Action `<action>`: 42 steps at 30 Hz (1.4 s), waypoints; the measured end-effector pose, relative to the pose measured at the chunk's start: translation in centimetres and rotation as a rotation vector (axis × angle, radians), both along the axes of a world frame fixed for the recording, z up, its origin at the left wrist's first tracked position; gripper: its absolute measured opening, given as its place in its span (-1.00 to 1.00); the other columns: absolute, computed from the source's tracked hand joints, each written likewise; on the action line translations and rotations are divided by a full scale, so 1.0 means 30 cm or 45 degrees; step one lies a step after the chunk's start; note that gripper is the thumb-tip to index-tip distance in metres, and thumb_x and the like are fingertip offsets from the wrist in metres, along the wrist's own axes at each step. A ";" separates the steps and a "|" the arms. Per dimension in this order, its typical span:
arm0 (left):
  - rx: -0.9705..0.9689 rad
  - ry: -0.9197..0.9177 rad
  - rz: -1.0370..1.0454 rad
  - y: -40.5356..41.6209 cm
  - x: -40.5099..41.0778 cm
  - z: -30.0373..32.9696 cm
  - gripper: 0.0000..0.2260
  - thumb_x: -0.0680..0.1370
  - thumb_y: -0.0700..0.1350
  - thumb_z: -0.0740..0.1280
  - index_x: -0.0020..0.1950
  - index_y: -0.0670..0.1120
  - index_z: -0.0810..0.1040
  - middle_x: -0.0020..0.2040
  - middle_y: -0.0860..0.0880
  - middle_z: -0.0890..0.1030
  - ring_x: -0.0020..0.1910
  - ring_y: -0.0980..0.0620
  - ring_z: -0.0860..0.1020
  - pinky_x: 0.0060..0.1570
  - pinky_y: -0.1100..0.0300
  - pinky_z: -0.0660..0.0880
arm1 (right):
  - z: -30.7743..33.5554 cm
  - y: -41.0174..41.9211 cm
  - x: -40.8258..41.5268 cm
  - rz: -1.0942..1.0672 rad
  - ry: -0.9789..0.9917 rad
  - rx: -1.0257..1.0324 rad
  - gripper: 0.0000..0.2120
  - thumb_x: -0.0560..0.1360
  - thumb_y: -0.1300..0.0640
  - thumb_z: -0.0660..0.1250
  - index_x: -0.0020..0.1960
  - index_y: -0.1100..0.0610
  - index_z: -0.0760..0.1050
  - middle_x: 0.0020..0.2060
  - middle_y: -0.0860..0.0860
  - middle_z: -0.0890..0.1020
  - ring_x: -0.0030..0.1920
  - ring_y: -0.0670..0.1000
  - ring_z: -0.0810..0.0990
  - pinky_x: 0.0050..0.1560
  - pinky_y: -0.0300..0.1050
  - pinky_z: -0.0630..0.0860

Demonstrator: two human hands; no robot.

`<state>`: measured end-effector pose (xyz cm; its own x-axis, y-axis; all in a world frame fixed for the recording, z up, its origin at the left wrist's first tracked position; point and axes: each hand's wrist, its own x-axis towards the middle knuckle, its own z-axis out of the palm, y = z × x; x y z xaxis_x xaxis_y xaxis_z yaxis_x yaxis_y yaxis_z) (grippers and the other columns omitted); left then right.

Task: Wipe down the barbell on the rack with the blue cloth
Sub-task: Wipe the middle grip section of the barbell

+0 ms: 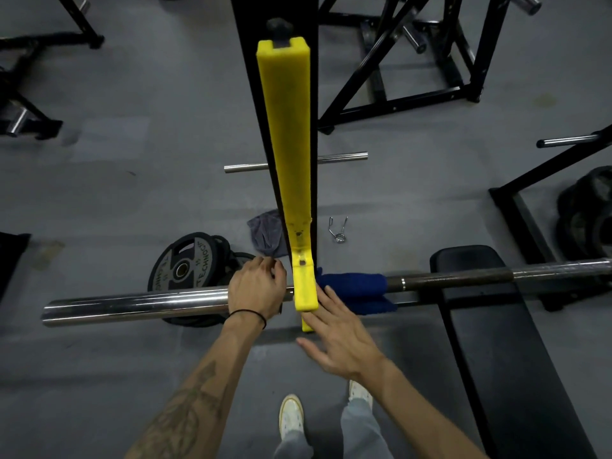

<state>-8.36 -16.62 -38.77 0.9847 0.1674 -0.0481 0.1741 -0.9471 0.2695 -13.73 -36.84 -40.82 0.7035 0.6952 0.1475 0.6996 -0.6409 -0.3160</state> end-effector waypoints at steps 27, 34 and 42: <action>-0.035 -0.021 0.008 -0.004 -0.004 0.015 -0.71 0.64 0.00 0.12 -0.13 -0.06 0.54 -0.13 -0.04 0.60 -0.16 -0.04 0.52 -0.23 0.11 0.30 | 0.142 0.026 0.194 -0.402 0.480 -0.294 -0.45 0.57 -0.30 0.16 0.37 0.05 0.45 0.24 0.02 0.59 0.25 0.09 0.53 0.29 -0.02 0.32; -0.066 -0.028 0.009 -0.009 -0.009 0.020 -0.64 0.59 0.05 0.03 -0.15 -0.07 0.54 -0.15 -0.05 0.59 -0.18 -0.05 0.51 -0.24 0.06 0.39 | 0.126 -0.092 0.195 -0.523 0.397 -0.264 -0.14 0.37 -0.57 -0.21 0.15 0.00 0.54 0.02 -0.03 0.67 0.06 0.07 0.61 0.16 0.03 0.39; -0.030 -0.020 -0.011 0.003 -0.007 0.010 -0.77 0.64 -0.02 0.20 -0.08 -0.08 0.58 -0.08 -0.07 0.62 -0.12 -0.10 0.55 -0.23 0.09 0.34 | 0.136 -0.024 0.210 -0.493 0.496 -0.342 -0.45 0.52 -0.43 0.16 0.17 0.01 0.49 0.09 0.00 0.66 0.14 0.10 0.59 0.17 0.02 0.34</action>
